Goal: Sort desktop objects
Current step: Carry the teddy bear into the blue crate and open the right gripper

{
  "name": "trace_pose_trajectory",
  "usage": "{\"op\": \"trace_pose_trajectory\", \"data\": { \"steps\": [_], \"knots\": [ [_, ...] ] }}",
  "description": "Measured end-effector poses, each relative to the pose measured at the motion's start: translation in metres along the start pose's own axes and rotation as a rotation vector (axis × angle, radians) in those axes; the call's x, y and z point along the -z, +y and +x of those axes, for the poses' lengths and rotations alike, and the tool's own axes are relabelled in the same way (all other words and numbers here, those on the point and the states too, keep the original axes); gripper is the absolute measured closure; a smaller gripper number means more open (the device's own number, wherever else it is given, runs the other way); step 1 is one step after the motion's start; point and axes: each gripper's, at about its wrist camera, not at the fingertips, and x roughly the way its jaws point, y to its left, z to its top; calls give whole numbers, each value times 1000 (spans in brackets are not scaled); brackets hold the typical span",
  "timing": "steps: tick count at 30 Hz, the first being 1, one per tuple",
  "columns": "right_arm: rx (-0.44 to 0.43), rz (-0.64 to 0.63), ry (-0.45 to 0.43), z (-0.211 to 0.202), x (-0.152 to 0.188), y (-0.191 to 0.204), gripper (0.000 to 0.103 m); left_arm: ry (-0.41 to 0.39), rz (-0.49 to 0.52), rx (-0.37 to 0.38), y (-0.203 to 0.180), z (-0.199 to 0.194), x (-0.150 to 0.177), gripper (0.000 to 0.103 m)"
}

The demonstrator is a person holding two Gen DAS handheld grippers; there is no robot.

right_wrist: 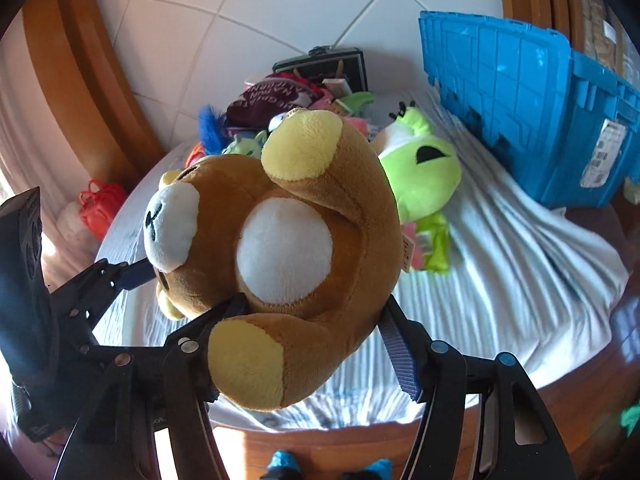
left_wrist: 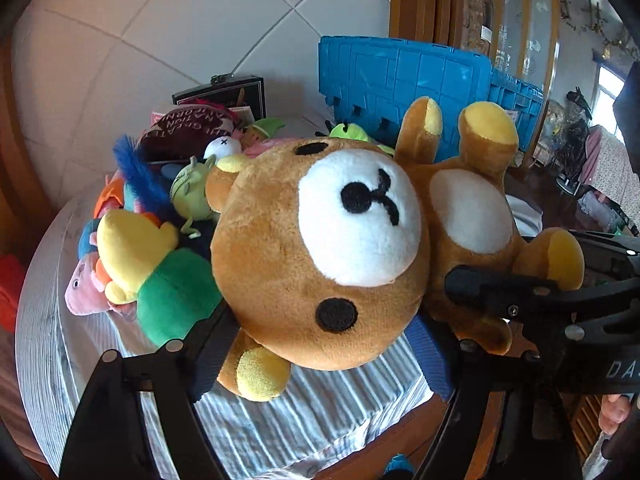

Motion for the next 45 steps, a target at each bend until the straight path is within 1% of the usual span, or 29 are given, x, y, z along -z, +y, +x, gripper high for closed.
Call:
{"op": "trace_pose_trajectory", "data": {
  "steps": [6, 10, 13, 16, 20, 24, 29, 32, 36, 40, 42, 45],
  "knots": [
    [-4, -76, -44, -29, -41, -51, 39, -61, -22, -20, -44, 8, -54, 23],
    [-12, -106, -75, -38, -73, -74, 39, -86, -16, -34, -58, 13, -91, 23],
    [-14, -115, -115, -44, -100, -88, 39, -125, 9, -39, -66, 18, -121, 23],
    [10, -114, -157, -51, -128, -101, 39, -163, 27, -17, -72, 26, -156, 23],
    [73, -119, -218, -66, -168, -118, 39, -222, 65, 16, -86, 36, -207, 23],
    [107, -88, -250, -80, -211, -152, 39, -244, 109, 44, -111, 49, -260, 23],
    [135, -50, -258, -89, -254, -207, 39, -219, 156, 82, -155, 78, -324, 23],
    [133, -40, -244, -90, -275, -249, 39, -208, 177, 78, -191, 101, -351, 23],
    [123, -21, -201, -85, -296, -312, 39, -148, 169, 90, -243, 142, -381, 23],
    [93, -1, -149, -77, -308, -375, 39, -73, 148, 86, -284, 178, -398, 23],
    [72, 11, -112, -68, -312, -401, 39, -21, 136, 75, -299, 195, -398, 23],
    [40, 34, -58, -55, -313, -428, 39, 52, 113, 71, -313, 218, -398, 22]
  ]
}}
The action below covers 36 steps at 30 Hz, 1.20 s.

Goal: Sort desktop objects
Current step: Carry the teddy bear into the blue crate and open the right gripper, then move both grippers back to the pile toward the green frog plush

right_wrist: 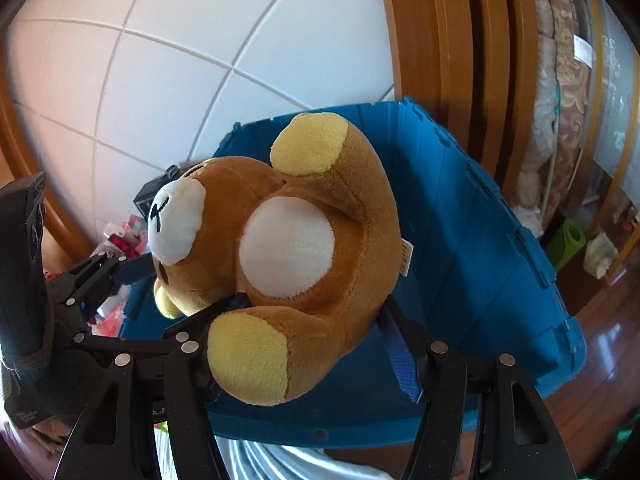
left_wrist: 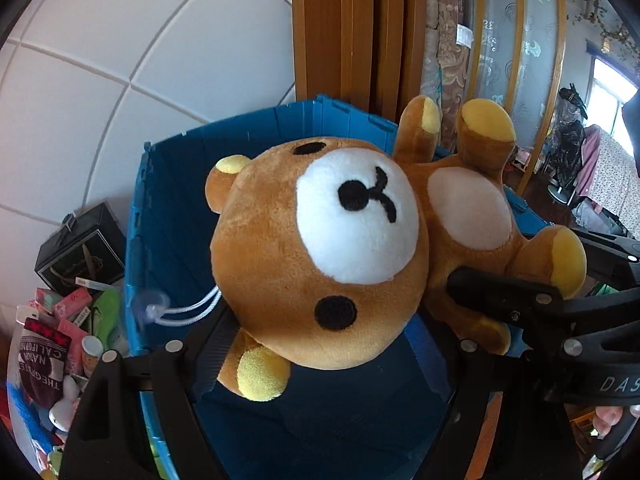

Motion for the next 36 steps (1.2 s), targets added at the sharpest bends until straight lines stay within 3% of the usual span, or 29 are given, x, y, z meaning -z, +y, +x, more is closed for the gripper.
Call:
{"op": "trace_pose_trajectory", "data": {
  "steps": [4, 10, 13, 17, 19, 28, 36],
  "knots": [
    [-26, 32, 52, 15, 0, -26, 39, 84, -40, -5, -10, 18, 0, 22],
    [-3, 16, 25, 11, 6, -28, 39, 53, -2, -64, -26, 11, 3, 22],
    [29, -6, 0, 7, 8, -26, 28, 41, -9, -61, -25, 3, 8, 21],
    [79, -43, -43, 4, 7, -25, 4, 16, -13, -75, -26, -2, 12, 21],
    [96, -58, -66, -1, 9, -22, 0, 0, -18, -80, -26, -8, 16, 21],
    [145, -98, -196, -28, 30, -6, 0, -189, -76, -155, -15, -61, 52, 14],
    [62, -128, -322, -44, 64, 29, 0, -348, -190, -249, 18, -105, 108, 13]
  ]
}}
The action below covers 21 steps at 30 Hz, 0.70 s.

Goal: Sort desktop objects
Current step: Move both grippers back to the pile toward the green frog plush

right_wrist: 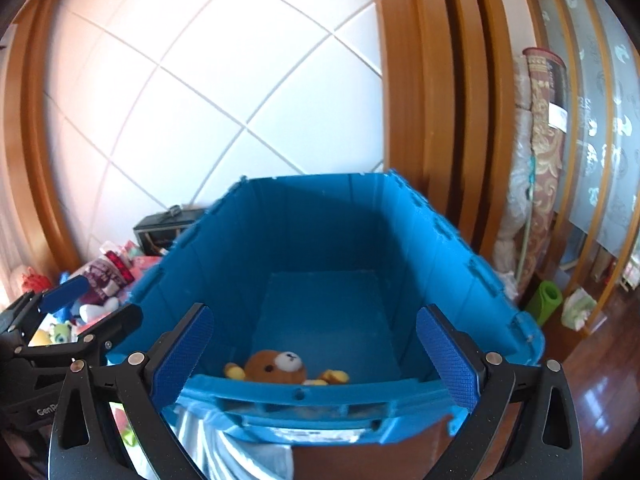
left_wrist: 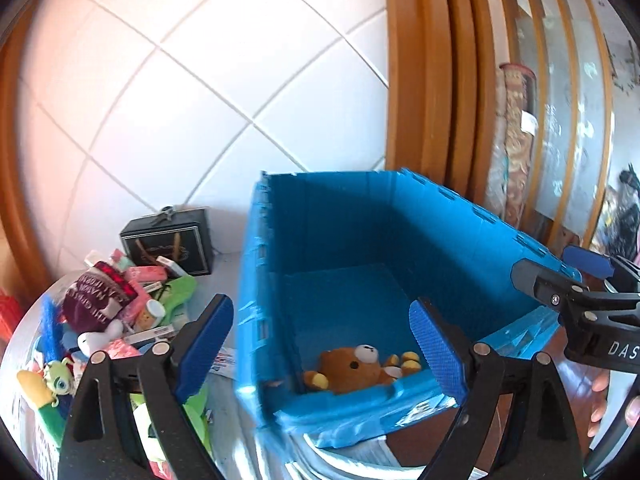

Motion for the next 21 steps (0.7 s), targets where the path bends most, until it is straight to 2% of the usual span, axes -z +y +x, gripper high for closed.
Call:
{"op": "trace_pose_trajectory", "data": {
  "steps": [3, 8, 16, 21],
  "knots": [
    [-60, -13, -19, -2, 6, 20, 0, -3, -26, -52, 26, -12, 11, 13],
    [-168, -61, -39, -1, 11, 61, 0, 36, -99, -167, 76, -25, 30, 13],
    [-357, -171, -39, 6, 12, 144, 0, 147, -226, -382, 175, -39, 72, 13],
    [-413, -222, -16, 13, 17, 195, 0, 205, -290, -448, 237, -49, 102, 13]
  ]
}}
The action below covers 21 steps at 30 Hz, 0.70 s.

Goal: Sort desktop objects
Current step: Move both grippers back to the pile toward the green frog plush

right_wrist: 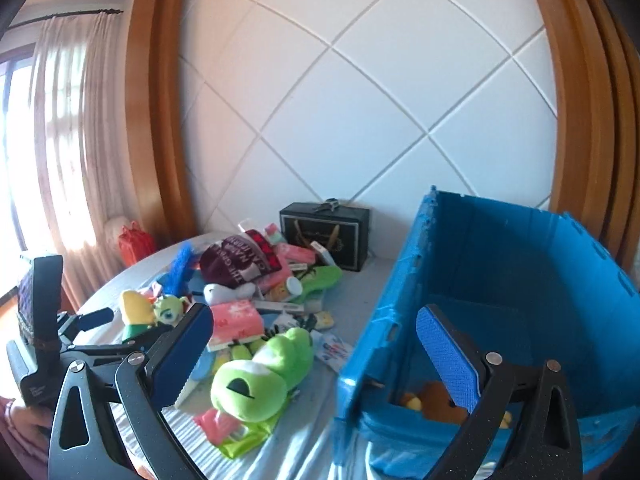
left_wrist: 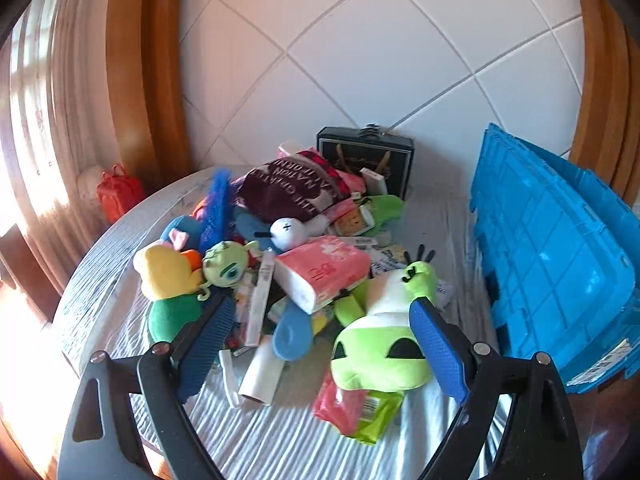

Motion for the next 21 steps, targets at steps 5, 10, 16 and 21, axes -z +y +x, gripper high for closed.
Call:
{"op": "trace_pose_trajectory", "data": {
  "steps": [5, 10, 16, 21],
  "knots": [
    [-38, -52, 41, 30, 2, 43, 0, 50, -15, -49, 53, 23, 9, 13],
    [-41, -66, 113, 63, 13, 71, 0, 112, -62, -99, 109, 46, 18, 13],
    [22, -76, 231, 120, 36, 88, 0, 194, -84, -88, 143, 76, 31, 13],
    [64, -48, 356, 167, 59, 82, 1, 273, -14, 17, 118, 110, 43, 13]
  ]
}}
